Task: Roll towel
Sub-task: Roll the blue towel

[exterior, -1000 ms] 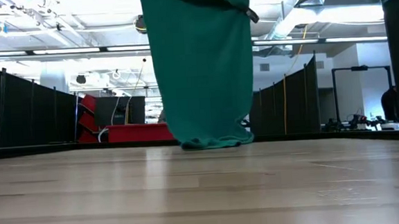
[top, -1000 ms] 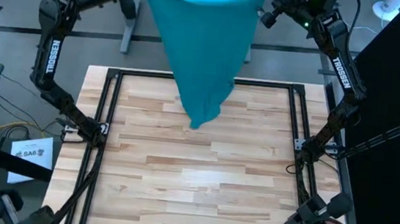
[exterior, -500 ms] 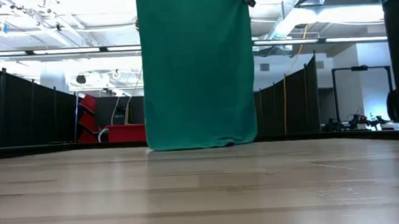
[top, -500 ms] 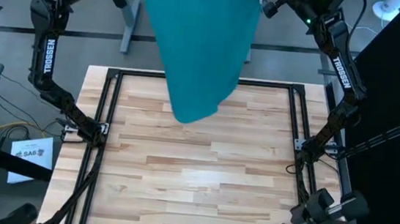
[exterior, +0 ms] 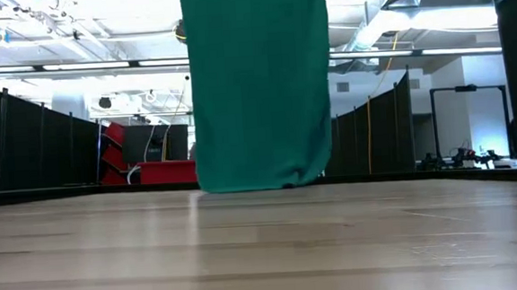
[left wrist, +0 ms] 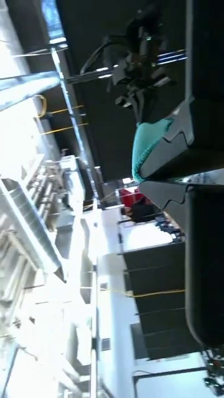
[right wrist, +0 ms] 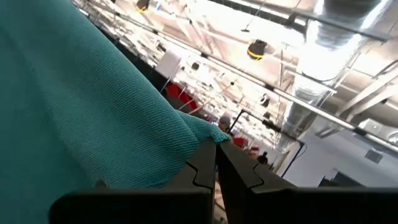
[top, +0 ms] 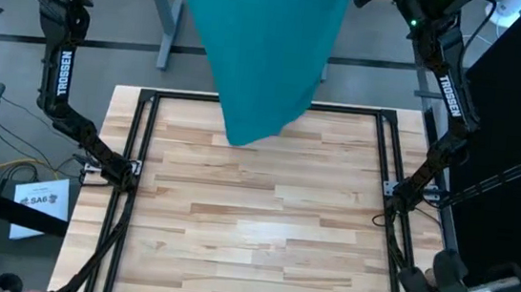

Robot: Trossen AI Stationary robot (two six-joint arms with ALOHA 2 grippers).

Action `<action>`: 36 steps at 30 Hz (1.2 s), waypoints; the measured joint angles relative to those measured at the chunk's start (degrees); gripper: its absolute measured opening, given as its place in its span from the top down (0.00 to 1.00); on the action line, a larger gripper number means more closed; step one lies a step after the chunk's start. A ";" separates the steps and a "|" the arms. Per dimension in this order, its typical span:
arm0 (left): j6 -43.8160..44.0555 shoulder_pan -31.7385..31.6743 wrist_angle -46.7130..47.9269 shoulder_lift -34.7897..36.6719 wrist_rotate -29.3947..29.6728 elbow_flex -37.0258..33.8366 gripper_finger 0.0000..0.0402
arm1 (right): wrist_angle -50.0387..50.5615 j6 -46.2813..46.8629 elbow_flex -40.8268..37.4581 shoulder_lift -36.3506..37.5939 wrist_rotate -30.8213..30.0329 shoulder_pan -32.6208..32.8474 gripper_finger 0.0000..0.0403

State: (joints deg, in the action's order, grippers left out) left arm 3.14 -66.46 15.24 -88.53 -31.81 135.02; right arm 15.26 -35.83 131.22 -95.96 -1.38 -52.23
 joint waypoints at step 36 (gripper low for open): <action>16.08 -0.48 -14.82 0.21 -12.74 -0.02 1.00 | 11.16 -3.01 3.72 2.29 2.75 6.24 1.00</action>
State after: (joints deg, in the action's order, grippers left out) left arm 19.22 -66.94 0.43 -88.32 -44.55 135.00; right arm 26.42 -38.84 134.93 -93.68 1.37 -45.99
